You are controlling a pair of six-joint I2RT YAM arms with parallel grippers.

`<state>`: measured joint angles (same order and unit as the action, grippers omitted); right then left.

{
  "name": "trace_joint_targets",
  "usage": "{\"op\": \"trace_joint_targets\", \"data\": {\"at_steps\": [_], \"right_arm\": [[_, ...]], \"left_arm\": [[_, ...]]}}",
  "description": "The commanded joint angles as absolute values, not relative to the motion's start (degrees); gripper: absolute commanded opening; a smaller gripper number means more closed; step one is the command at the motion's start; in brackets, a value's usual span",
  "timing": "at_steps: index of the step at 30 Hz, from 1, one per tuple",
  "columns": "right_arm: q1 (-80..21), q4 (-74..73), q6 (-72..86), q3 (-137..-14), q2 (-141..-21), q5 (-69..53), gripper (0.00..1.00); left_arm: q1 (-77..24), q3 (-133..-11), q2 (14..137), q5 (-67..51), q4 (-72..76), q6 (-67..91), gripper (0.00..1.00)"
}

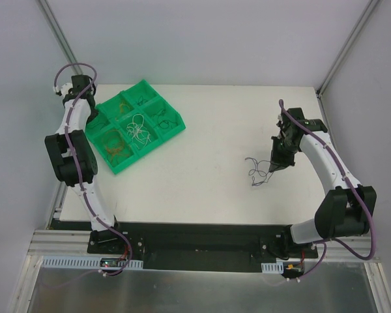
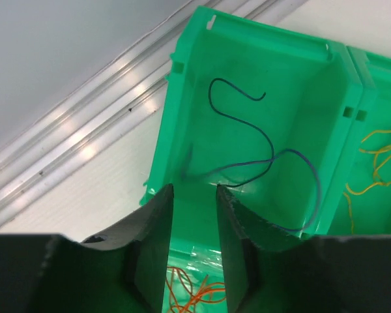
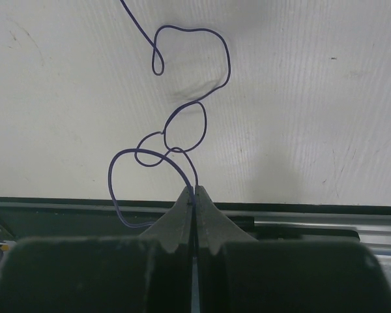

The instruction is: Untangle the cables

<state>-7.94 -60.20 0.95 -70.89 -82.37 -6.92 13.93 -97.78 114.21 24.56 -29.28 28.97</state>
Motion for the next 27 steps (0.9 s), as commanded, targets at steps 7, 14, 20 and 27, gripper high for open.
{"op": "trace_joint_targets", "data": {"at_steps": [7,14,20,27], "right_arm": [[-7.82,-61.26,0.35,-73.56,-81.3,-10.63,0.01],[-11.15,-60.56,0.53,-73.65,-80.16,-12.48,0.01],[-18.96,-57.14,4.74,-74.0,-79.89,-17.3,0.01],[-33.9,-43.97,8.0,-79.09,-77.44,-27.76,0.01]], "left_arm": [[14.15,-94.41,101.71,14.17,-33.92,38.92,0.65],[4.23,-85.71,89.67,10.47,-34.54,37.97,0.75],[-8.15,-75.34,78.76,0.11,-34.36,36.75,0.69],[-20.38,-64.7,66.55,-13.43,-27.87,31.21,0.61]]}}
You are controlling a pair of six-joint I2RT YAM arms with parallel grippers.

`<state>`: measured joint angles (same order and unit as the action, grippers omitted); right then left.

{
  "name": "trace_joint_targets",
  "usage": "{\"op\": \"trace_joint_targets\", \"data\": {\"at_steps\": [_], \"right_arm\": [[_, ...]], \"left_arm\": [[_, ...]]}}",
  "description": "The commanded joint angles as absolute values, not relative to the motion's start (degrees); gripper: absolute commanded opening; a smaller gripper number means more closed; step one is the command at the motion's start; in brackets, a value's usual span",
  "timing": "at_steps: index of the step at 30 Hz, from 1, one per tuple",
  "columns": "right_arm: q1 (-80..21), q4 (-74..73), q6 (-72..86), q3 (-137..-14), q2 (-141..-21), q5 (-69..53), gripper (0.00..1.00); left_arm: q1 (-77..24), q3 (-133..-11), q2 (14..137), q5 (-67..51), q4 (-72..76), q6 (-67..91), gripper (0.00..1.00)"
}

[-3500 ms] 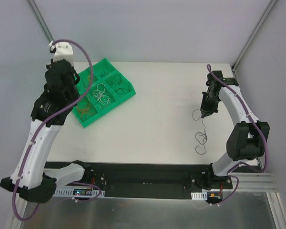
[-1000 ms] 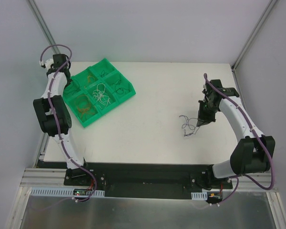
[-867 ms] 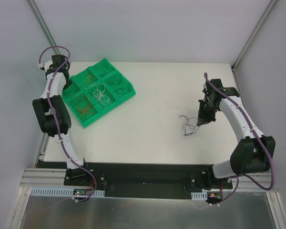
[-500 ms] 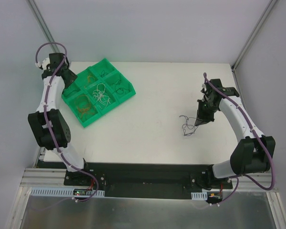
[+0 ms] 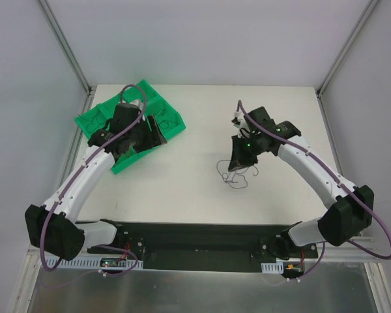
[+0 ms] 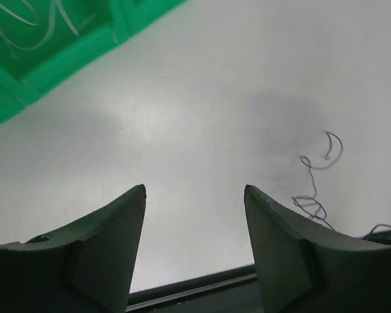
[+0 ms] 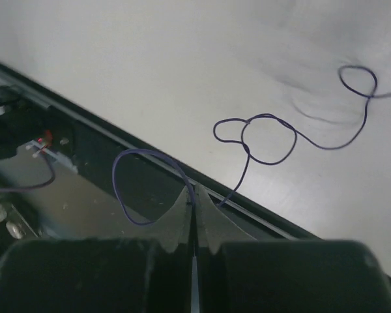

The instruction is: Untangle the cables

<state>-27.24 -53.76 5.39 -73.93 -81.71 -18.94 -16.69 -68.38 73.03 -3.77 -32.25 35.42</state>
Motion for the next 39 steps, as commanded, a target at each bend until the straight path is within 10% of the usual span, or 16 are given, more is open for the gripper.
{"op": "trace_joint_targets", "data": {"at_steps": [1,16,39], "right_arm": [[-35.32,-41.42,8.96,-79.88,-76.47,-29.08,0.01],[-20.93,-40.51,21.54,-46.33,-65.13,-22.59,0.01],[-12.04,-47.19,13.54,-49.92,-64.07,-25.22,0.01]], "left_arm": [[-20.74,-63.38,65.32,-14.84,-27.17,31.2,0.6],[-28.28,-56.25,68.1,-30.5,-23.38,28.22,0.65],[-53.43,-82.43,109.59,-22.24,-23.03,6.52,0.75]]}}
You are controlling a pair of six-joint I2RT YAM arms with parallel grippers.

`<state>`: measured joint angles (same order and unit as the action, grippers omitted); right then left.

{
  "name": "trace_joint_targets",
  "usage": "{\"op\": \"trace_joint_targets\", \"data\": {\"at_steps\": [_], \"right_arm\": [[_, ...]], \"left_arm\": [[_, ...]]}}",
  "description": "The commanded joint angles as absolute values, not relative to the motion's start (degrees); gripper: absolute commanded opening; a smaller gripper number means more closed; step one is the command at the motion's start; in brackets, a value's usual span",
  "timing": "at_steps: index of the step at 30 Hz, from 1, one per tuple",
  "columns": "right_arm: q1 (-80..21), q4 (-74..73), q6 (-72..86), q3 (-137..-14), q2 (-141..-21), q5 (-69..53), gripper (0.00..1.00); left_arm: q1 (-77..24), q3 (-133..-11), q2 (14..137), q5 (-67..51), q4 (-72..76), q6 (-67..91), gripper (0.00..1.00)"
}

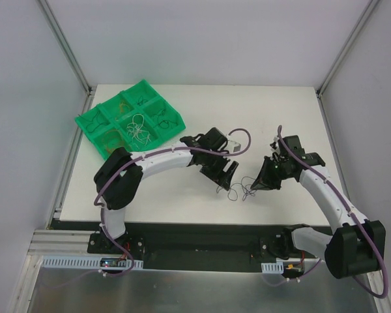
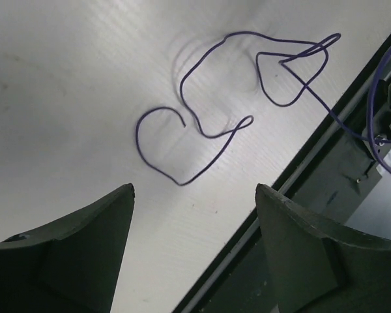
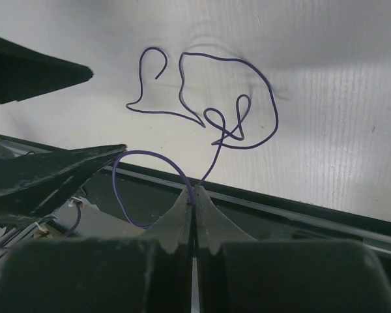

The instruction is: Untangle the cables

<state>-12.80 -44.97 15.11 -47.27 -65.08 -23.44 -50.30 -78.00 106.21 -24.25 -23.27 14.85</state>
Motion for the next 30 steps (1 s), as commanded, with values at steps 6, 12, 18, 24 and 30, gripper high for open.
{"op": "trace_joint_targets", "data": {"at_steps": [6,12,18,24,30], "right_arm": [[-10.55,-49.83,11.78,-52.2,-63.46,-24.79,0.01],[-6.51,-52.99,10.72,-57.11,-60.21,-18.3,0.01],[-2.03,-59.67,7.74,-64.33,-60.82,-3.36,0.01],[-0.18,-61.61,5.19,-66.97,-63.63,3.69,0.01],[-0.26,-60.82,4.75,-67.32,-66.09,-1.47,0.01]], "left_arm": [[-54.32,-84.73,116.1,-26.1,-23.12,7.38,0.64],[-53.27,-82.71,111.12,-17.6,-24.78,3.7,0.0],[-48.44,-72.79,94.16,-3.63,-24.7,3.6,0.0],[-43.34,-61.19,73.6,12.89,-24.79,5.88,0.0],[-38.41,-55.99,58.46,24.08,-24.7,6.25,0.0]]}}
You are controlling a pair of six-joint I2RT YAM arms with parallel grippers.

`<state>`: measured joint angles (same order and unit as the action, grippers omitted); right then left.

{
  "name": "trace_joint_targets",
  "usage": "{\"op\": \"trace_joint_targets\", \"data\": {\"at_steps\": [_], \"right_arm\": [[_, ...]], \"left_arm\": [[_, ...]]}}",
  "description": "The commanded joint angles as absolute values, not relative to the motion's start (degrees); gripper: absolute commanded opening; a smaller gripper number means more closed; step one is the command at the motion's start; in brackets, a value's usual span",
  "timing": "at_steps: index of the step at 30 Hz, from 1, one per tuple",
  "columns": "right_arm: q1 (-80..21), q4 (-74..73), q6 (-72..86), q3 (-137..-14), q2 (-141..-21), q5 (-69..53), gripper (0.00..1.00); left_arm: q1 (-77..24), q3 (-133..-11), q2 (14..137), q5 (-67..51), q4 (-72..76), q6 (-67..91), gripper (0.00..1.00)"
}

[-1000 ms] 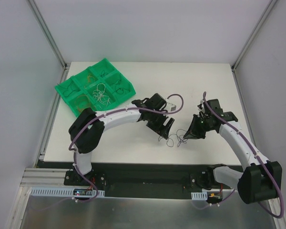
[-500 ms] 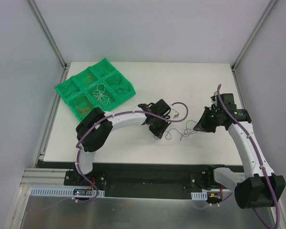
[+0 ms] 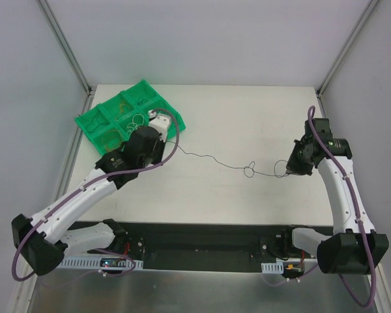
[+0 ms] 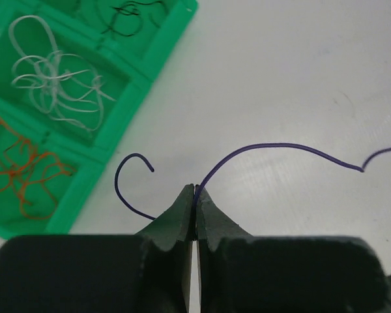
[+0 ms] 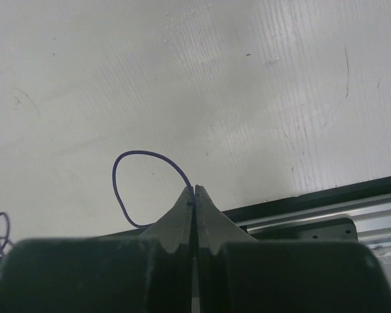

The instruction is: Untangle the cables

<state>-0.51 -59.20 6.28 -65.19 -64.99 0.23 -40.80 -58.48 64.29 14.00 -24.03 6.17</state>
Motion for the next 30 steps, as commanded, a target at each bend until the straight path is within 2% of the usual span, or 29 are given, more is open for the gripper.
{"op": "trace_joint_targets", "data": {"at_steps": [1,11,30], "right_arm": [[-0.18,-60.21,4.75,-67.24,-66.27,-2.71,0.01],[-0.18,-58.98,4.57,-67.94,-68.64,-3.78,0.01],[0.87,-58.71,4.57,-69.26,-71.45,-4.48,0.01]], "left_arm": [[-38.23,-56.25,57.66,24.26,-24.78,5.54,0.0],[-37.88,-57.13,51.77,33.04,-25.4,1.33,0.0],[-36.91,-55.72,47.2,39.72,-25.4,-4.39,0.0]]}}
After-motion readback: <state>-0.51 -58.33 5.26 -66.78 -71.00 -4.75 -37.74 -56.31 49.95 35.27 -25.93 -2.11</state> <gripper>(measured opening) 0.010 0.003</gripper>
